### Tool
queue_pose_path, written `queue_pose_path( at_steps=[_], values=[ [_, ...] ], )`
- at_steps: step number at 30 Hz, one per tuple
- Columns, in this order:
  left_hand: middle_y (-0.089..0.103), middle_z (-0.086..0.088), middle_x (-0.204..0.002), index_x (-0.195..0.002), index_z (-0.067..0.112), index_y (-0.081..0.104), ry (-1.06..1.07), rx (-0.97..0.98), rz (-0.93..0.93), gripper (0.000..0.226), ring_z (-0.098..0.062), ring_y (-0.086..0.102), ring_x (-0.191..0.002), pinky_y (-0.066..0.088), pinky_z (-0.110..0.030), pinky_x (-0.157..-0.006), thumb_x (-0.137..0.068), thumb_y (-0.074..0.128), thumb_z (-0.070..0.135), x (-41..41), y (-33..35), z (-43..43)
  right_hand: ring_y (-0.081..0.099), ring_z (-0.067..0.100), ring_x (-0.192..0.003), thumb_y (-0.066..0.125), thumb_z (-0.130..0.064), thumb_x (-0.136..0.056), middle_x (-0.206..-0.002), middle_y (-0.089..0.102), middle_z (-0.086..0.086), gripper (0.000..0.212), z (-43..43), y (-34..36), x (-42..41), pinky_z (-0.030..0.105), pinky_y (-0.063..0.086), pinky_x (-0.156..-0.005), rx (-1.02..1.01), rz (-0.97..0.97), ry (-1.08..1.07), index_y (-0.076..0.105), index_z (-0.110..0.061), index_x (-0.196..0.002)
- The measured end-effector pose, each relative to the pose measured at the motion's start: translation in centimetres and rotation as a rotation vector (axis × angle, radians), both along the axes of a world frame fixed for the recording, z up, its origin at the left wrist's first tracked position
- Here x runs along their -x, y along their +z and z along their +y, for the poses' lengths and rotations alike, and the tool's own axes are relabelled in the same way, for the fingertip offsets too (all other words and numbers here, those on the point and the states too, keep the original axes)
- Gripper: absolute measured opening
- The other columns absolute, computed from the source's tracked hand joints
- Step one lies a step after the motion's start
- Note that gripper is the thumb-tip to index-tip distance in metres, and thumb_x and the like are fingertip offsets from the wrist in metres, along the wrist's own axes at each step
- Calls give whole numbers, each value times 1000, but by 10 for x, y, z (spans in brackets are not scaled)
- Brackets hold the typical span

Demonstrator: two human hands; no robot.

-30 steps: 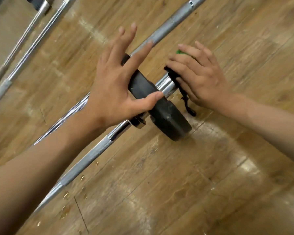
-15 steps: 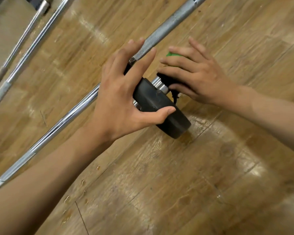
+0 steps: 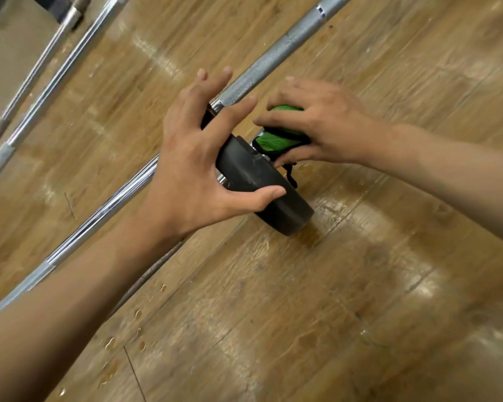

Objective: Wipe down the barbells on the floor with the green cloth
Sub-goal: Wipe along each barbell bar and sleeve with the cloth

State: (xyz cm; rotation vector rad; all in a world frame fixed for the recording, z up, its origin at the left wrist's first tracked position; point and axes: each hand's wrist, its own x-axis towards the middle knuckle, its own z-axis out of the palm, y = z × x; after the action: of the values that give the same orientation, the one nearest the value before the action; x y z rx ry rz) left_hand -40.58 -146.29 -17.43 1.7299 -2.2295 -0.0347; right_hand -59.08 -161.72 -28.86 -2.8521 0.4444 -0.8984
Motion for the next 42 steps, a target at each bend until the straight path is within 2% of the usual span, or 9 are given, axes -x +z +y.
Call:
queue_pose_path(
  at_steps=[2, 8, 17, 22, 27, 32, 36, 39, 42],
  values=[
    [38, -20, -161, -143, 11, 62, 29, 2, -25, 100, -46, 26, -155, 27, -63, -122, -74, 69, 82, 1, 1, 2, 55, 42, -123, 60, -62, -99, -130, 60, 17, 65, 8, -9, 2, 56, 40, -113, 13, -29, -25, 58, -14, -143],
    [46, -21, -155, -140, 10, 65, -6, 74, -71, 98, -46, 34, -148, 31, -62, -118, -75, 69, 83, 20, -6, 16, 39, 46, -147, 52, -46, -108, -156, 47, 20, 54, 43, -29, 7, 60, 25, -124, 158, -116, -168, 49, -16, -153],
    [43, -23, -155, -138, 8, 65, 49, 76, -42, 94, -41, 45, -139, 34, -54, -116, -75, 73, 77, 18, -4, 9, 43, 39, -145, 55, -44, -106, -151, 54, 15, 48, 25, -22, 10, 57, 17, -126, 75, -120, -91, 57, -20, -148],
    [44, -27, -153, -137, 7, 65, 6, 135, -98, 93, -46, 49, -132, 37, -57, -112, -75, 76, 76, 30, -5, 18, 55, 36, -135, 58, -50, -104, -136, 64, 11, 49, 14, -9, 11, 60, 22, -125, 254, -24, 49, 59, -20, -143],
    [40, -29, -156, -142, 4, 61, -22, 116, -113, 97, -44, 44, -137, 33, -57, -116, -78, 72, 76, 40, -7, 27, 45, 37, -145, 55, -49, -106, -148, 57, 14, 49, 36, -17, 15, 61, 27, -122, 214, -127, -115, 53, -19, -145],
    [40, -20, -160, -147, 5, 56, -9, 59, -6, 83, -31, 44, -144, 32, -45, -121, -94, 53, 69, 22, 16, 20, 51, 38, -140, 56, -47, -106, -144, 60, 15, 50, 41, -21, 23, 60, 30, -121, 235, -127, -152, 59, -16, -146],
    [44, -4, -162, -152, 17, 52, 220, -56, 99, 77, -15, 38, -149, 22, -12, -117, -94, 45, 67, 2, 18, 0, 52, 36, -139, 54, -44, -108, -140, 63, 13, 47, 41, -16, 23, 59, 25, -123, 98, -150, -264, 62, -14, -143],
    [49, -5, -158, -147, 14, 57, 193, -73, 127, 76, -18, 43, -148, 33, -30, -120, -91, 51, 66, 11, 9, 6, 58, 33, -128, 49, -41, -108, -123, 68, 9, 42, 54, -5, 1, 56, 23, -124, 1, -118, -317, 68, -12, -132],
    [43, -14, -160, -150, 5, 52, 85, -69, 109, 86, -26, 37, -151, 29, -42, -124, -89, 55, 65, 28, 12, 27, 58, 36, -128, 48, -39, -109, -122, 68, 12, 43, 62, -3, 26, 55, 22, -125, 31, -91, -206, 67, -10, -133]
  ],
)
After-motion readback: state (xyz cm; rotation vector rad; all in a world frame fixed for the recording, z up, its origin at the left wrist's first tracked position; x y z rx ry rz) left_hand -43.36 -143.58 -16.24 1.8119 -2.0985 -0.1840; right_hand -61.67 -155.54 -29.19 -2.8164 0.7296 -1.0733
